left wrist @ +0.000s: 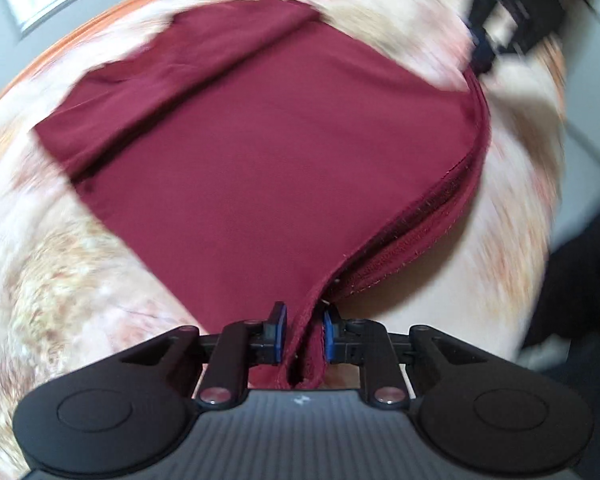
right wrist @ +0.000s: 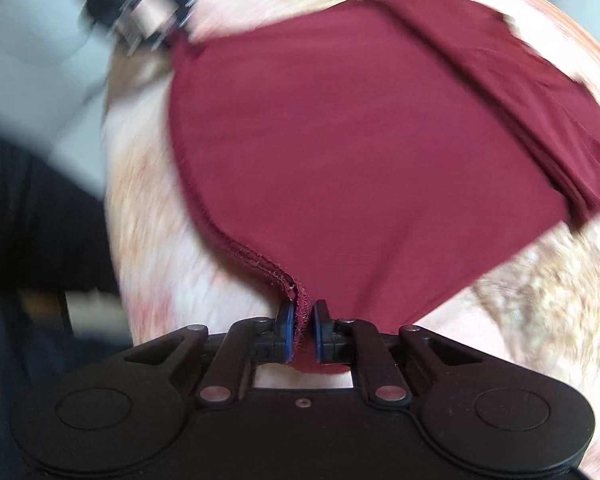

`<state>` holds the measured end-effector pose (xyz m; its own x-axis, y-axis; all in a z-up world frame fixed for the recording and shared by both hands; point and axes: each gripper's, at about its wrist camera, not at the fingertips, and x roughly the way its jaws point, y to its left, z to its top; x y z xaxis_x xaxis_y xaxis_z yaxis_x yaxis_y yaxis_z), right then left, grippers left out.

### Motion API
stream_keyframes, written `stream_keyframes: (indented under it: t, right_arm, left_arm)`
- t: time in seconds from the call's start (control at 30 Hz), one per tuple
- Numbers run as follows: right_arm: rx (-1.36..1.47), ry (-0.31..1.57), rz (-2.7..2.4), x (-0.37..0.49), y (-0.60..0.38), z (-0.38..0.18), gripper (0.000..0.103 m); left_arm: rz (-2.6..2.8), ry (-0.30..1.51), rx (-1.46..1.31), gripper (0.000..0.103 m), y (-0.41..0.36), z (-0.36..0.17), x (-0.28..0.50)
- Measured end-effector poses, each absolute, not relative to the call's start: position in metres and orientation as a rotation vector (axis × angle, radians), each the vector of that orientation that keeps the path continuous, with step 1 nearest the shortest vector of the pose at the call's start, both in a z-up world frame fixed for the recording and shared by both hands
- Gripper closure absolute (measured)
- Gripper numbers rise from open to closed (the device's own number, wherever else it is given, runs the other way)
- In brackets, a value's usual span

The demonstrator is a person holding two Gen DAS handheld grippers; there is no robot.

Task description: Fold small clothes

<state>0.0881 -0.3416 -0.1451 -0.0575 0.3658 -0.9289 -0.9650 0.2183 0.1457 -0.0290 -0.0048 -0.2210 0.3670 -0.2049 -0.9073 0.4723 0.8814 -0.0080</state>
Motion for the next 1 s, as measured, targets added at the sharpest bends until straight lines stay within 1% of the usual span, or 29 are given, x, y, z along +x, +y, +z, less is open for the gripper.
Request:
stream_keyframes:
  t: [0.17, 0.27, 0.3, 0.4, 0.43, 0.47, 0.5, 0.53, 0.57, 0.6, 0.77, 0.87, 0.97, 1.0]
  right_arm:
    - [-0.522, 1.187, 1.150, 0.161, -0.335, -0.147, 0.093]
    - [-0.372, 1.241, 1.042, 0.202, -0.332, -0.163, 0.093]
    - [-0.303, 1.274, 1.005, 0.214, -0.331, -0.171, 0.092]
    - [-0.140, 1.357, 0.940, 0.239, -0.330, -0.190, 0.082]
    - [-0.115, 1.368, 0.935, 0.242, -0.330, -0.193, 0.075]
    - [-0.098, 1.373, 0.936, 0.245, -0.331, -0.195, 0.071]
    - [-0.088, 1.371, 0.941, 0.248, -0.332, -0.196, 0.065]
    - [-0.084, 1.370, 0.948, 0.247, -0.334, -0.196, 0.057]
    - [-0.086, 1.370, 0.957, 0.247, -0.337, -0.197, 0.054]
    - [-0.100, 1.365, 0.969, 0.246, -0.339, -0.198, 0.049]
    - [-0.111, 1.346, 0.997, 0.237, -0.348, -0.202, 0.048]
    - [-0.060, 1.347, 0.963, 0.235, -0.353, -0.205, 0.049]
    - [0.005, 1.342, 0.925, 0.233, -0.362, -0.208, 0.052]
    - [0.027, 1.335, 0.917, 0.233, -0.366, -0.208, 0.055]
  left_arm:
    - [-0.315, 1.087, 0.104, 0.083, 0.040, -0.217, 0.029]
    - [-0.252, 1.115, -0.009, 0.082, 0.063, -0.231, 0.063]
    - [-0.249, 1.134, -0.042, 0.082, 0.069, -0.235, 0.072]
    - [-0.268, 1.163, -0.058, 0.081, 0.071, -0.242, 0.085]
    - [-0.276, 1.164, -0.059, 0.075, 0.074, -0.242, 0.086]
    - [-0.285, 1.164, -0.071, 0.063, 0.076, -0.242, 0.085]
    - [-0.295, 1.161, -0.090, 0.057, 0.079, -0.242, 0.082]
    - [-0.303, 1.155, -0.103, 0.048, 0.081, -0.241, 0.080]
    - [-0.309, 1.153, -0.112, 0.045, 0.082, -0.241, 0.076]
    - [-0.314, 1.158, -0.121, 0.046, 0.083, -0.241, 0.073]
    - [-0.320, 1.153, -0.161, 0.045, 0.086, -0.242, 0.069]
    - [-0.295, 1.126, -0.220, 0.040, 0.093, -0.237, 0.063]
    - [-0.283, 1.132, -0.230, 0.040, 0.095, -0.236, 0.065]
    - [-0.284, 1.137, -0.225, 0.040, 0.095, -0.236, 0.067]
